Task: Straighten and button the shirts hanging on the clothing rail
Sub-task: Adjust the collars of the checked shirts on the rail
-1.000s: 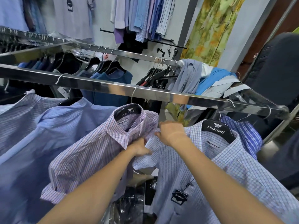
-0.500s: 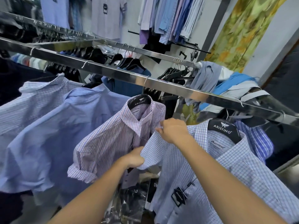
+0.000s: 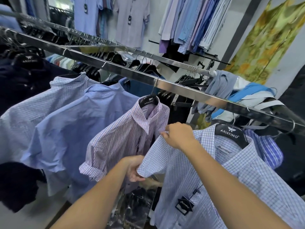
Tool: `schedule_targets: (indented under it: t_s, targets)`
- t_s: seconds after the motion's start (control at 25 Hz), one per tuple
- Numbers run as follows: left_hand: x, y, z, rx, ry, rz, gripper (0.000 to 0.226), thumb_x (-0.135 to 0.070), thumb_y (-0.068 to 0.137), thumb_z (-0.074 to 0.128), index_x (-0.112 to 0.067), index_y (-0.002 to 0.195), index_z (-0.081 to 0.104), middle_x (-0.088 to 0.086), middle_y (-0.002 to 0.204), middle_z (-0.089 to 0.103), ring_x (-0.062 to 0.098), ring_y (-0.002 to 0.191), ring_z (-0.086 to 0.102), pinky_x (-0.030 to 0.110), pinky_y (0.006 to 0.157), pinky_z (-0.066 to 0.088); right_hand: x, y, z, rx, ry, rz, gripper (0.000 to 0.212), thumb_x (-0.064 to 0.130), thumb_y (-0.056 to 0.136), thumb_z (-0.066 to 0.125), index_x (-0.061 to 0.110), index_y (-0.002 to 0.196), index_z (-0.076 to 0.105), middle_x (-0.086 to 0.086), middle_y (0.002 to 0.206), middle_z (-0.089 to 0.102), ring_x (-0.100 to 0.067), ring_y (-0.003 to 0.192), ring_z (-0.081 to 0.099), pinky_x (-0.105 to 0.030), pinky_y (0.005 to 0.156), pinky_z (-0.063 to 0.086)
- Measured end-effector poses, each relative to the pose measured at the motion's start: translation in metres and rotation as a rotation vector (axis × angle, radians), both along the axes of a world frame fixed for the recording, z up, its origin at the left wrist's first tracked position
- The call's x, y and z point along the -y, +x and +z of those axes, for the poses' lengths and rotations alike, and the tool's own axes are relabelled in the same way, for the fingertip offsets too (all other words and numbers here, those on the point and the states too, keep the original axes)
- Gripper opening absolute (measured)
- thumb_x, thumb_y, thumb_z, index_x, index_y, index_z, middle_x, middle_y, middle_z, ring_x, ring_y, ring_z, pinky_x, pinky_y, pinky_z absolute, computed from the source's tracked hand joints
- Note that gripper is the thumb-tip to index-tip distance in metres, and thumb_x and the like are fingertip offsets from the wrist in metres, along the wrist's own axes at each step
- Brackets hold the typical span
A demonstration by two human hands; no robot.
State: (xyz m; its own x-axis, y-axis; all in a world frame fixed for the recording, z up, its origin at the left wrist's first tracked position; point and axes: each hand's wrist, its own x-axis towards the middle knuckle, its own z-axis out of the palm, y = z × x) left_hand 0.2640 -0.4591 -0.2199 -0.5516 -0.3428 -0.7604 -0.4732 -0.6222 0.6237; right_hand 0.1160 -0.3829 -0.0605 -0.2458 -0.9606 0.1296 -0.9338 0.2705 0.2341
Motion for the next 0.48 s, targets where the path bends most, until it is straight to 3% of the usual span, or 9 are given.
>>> schedule_targets:
  t_s: [0.08, 0.16, 0.24, 0.32, 0.36, 0.4, 0.48]
  targets:
    - [-0.004, -0.002, 0.005, 0.095, -0.083, -0.123, 0.035, -0.027, 0.1, 0.04, -0.012, 0.071, 0.052, 0.002, 0.053, 0.059, 0.013, 0.044, 0.056, 0.028, 0.066, 0.043, 0.0, 0.0, 0.0, 0.0, -0.004, 0.001, 0.042, 0.055, 0.1, 0.042, 0.02, 0.089, 0.061, -0.001, 0.084, 0.062, -0.025, 0.082, 0.064, -0.034, 0.067, 0.042]
    - [-0.003, 0.002, 0.001, 0.174, -0.17, -0.169, 0.041, -0.02, 0.103, 0.034, -0.009, 0.066, 0.046, -0.001, 0.038, 0.049, 0.009, 0.029, 0.046, 0.029, 0.065, 0.04, 0.0, 0.0, 0.0, 0.008, -0.007, 0.009, 0.041, 0.055, 0.099, 0.042, 0.02, 0.085, 0.057, 0.0, 0.081, 0.059, -0.023, 0.077, 0.061, -0.033, 0.066, 0.043]
    - [0.008, 0.004, -0.007, 0.067, -0.145, 0.007, 0.026, -0.017, 0.101, 0.046, -0.002, 0.085, 0.061, 0.003, 0.057, 0.064, 0.011, 0.046, 0.062, 0.028, 0.059, 0.051, 0.001, -0.003, 0.0, 0.012, -0.008, 0.013, 0.041, 0.056, 0.099, 0.042, 0.02, 0.087, 0.06, 0.001, 0.081, 0.06, -0.022, 0.077, 0.061, -0.033, 0.065, 0.043]
    - [0.013, 0.002, -0.018, -0.243, -0.01, 0.426, 0.024, -0.016, 0.103, 0.048, -0.004, 0.122, 0.057, 0.013, 0.095, 0.07, 0.027, 0.088, 0.071, 0.04, 0.073, 0.058, 0.001, -0.005, 0.0, 0.006, -0.005, 0.014, 0.041, 0.055, 0.099, 0.043, 0.02, 0.095, 0.064, 0.001, 0.084, 0.061, -0.021, 0.077, 0.057, -0.033, 0.066, 0.042]
    - [0.01, 0.002, -0.018, -0.385, 0.051, 0.637, 0.024, -0.015, 0.106, 0.042, -0.011, 0.127, 0.052, 0.019, 0.11, 0.066, 0.034, 0.103, 0.066, 0.047, 0.082, 0.056, 0.001, -0.006, 0.0, 0.002, -0.005, 0.015, 0.041, 0.055, 0.099, 0.043, 0.02, 0.098, 0.066, 0.0, 0.086, 0.061, -0.022, 0.078, 0.057, -0.033, 0.068, 0.042]
    - [0.005, -0.001, -0.017, -0.515, 0.097, 0.802, 0.026, -0.015, 0.107, 0.037, -0.009, 0.129, 0.05, 0.023, 0.12, 0.062, 0.037, 0.105, 0.063, 0.05, 0.084, 0.055, 0.001, -0.007, -0.001, -0.006, -0.004, 0.019, 0.041, 0.054, 0.099, 0.043, 0.021, 0.101, 0.066, -0.001, 0.09, 0.063, -0.023, 0.082, 0.059, -0.034, 0.069, 0.042]
    - [-0.001, -0.002, -0.014, -0.599, 0.106, 0.961, 0.023, -0.018, 0.108, 0.035, -0.006, 0.119, 0.051, 0.02, 0.121, 0.059, 0.031, 0.092, 0.061, 0.048, 0.083, 0.052, 0.002, -0.01, -0.003, -0.025, -0.009, 0.03, 0.041, 0.054, 0.099, 0.043, 0.02, 0.103, 0.067, -0.003, 0.099, 0.067, -0.024, 0.091, 0.063, -0.036, 0.072, 0.042]
